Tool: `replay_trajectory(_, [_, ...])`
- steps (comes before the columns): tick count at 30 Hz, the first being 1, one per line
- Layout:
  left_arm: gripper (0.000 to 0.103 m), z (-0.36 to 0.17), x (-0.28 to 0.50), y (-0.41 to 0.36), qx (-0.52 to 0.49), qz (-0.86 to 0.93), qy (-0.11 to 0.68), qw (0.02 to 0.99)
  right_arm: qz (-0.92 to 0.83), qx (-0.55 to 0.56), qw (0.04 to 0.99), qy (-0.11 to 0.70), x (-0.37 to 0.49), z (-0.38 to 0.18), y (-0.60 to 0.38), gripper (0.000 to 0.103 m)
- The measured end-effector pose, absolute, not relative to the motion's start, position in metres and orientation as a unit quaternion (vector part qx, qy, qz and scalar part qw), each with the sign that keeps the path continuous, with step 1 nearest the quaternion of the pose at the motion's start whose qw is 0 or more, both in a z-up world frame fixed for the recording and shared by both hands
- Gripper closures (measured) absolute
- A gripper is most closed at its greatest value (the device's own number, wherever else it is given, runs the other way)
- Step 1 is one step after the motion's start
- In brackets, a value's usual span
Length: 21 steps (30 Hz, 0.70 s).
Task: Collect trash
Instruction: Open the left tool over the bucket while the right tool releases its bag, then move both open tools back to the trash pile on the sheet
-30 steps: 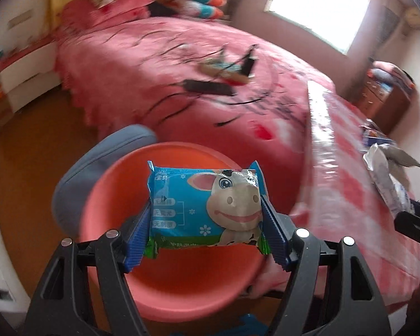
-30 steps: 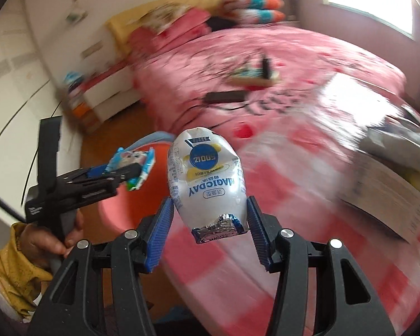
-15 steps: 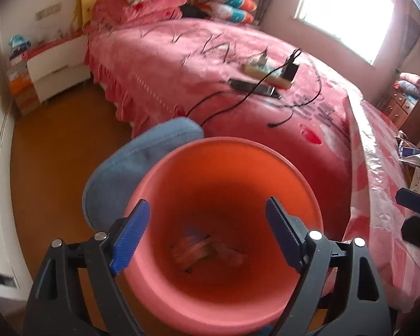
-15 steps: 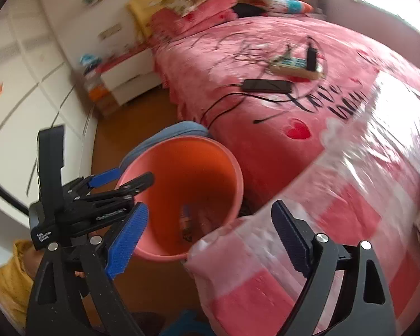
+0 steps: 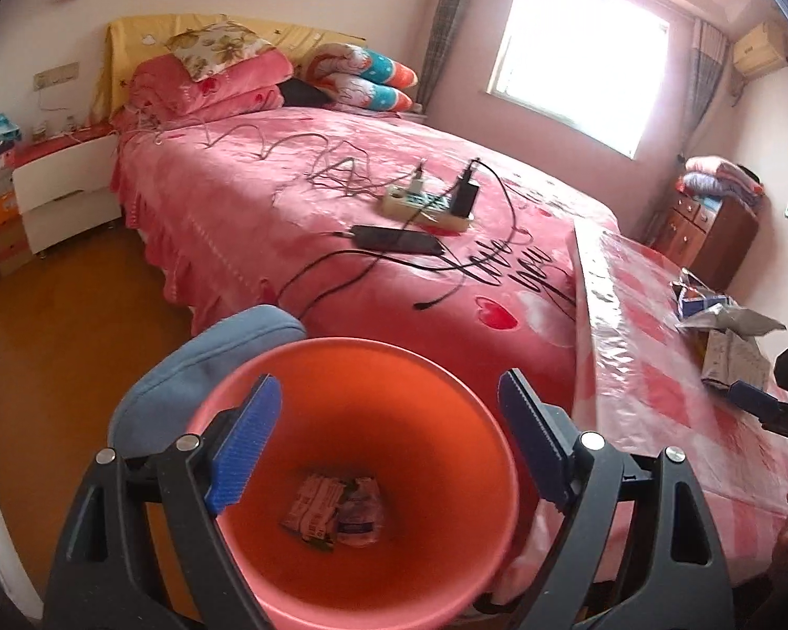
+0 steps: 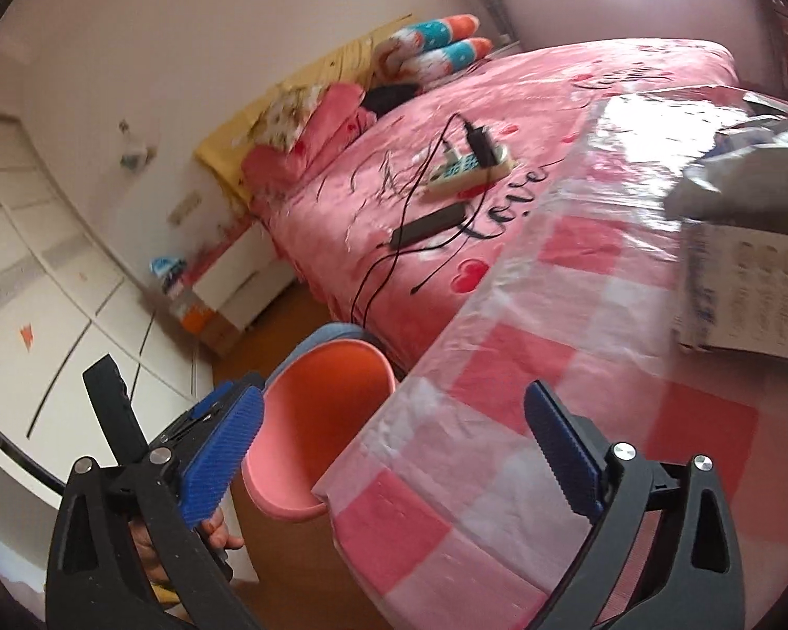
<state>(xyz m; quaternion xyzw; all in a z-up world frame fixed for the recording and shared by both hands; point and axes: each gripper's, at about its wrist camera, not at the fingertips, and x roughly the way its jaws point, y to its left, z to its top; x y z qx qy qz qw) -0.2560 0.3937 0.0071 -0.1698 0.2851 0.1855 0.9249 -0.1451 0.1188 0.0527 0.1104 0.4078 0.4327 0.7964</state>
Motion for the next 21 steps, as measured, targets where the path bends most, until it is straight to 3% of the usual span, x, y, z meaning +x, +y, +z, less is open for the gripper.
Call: replay_trajectory(21, [0.018, 0.033, -0.213, 0.315, -0.114, 0.109, 0.355, 0.921, 0.451, 0.124, 0.791, 0.394, -0.158, 0.056, 0.057, 0.005])
